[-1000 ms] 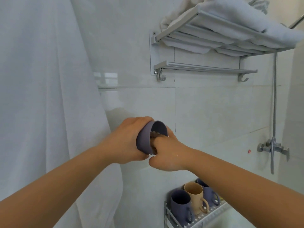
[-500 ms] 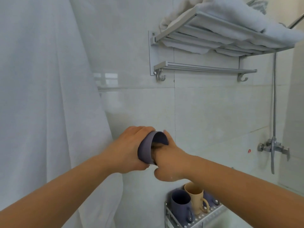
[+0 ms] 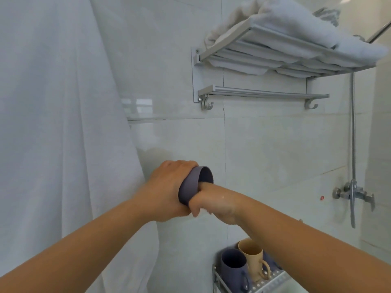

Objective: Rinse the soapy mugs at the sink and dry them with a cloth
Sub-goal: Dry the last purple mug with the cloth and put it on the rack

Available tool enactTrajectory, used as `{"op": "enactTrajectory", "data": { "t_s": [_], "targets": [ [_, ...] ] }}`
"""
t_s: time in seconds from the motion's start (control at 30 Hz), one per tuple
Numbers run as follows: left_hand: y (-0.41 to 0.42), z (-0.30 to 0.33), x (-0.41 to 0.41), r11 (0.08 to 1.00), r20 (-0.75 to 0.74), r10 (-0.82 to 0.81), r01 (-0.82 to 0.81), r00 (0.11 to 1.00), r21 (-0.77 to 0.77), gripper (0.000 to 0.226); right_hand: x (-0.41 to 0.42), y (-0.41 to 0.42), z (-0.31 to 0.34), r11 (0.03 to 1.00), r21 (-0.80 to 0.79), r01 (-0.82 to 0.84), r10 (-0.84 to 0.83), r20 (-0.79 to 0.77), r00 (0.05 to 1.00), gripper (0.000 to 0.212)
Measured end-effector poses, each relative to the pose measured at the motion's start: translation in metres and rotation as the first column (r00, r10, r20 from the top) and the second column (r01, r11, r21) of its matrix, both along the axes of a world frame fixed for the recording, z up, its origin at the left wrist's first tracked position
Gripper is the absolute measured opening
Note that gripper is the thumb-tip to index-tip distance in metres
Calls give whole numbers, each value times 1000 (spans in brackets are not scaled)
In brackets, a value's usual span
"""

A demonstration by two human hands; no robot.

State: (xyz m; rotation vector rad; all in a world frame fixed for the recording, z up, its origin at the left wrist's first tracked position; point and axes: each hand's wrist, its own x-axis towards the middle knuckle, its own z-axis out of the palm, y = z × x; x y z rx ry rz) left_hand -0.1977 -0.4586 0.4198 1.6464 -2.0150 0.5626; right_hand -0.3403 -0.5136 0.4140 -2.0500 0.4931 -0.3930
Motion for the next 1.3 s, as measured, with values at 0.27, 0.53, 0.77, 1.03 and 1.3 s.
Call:
{"op": "enactTrajectory", "data": {
  "t_s": [0.27, 0.53, 0.77, 1.03, 1.3],
  "targets": [
    [-5, -14, -3, 989, -71, 47, -56, 996, -135, 52, -10, -4, 12, 734, 678, -38, -251, 322, 913, 30],
    [0, -4, -2, 998, -189, -62, 59, 980, -20, 60, -2, 12, 4, 992, 14, 122, -122, 59, 991, 23],
    [17, 9, 2, 961, -298, -68, 143, 952, 239, 68, -23, -2, -5, 548, -811, -202, -205, -365, 908, 28],
    [22, 48, -2, 662, -423, 67, 277, 904, 696, 67, -31, -25, 26, -497, -732, -465, -256, -389, 885, 51],
    [12, 53, 11, 533, -374, 60, 288, 925, 796, 75, -15, -26, -11, -79, -980, -184, 93, -191, 977, 35]
  ]
}}
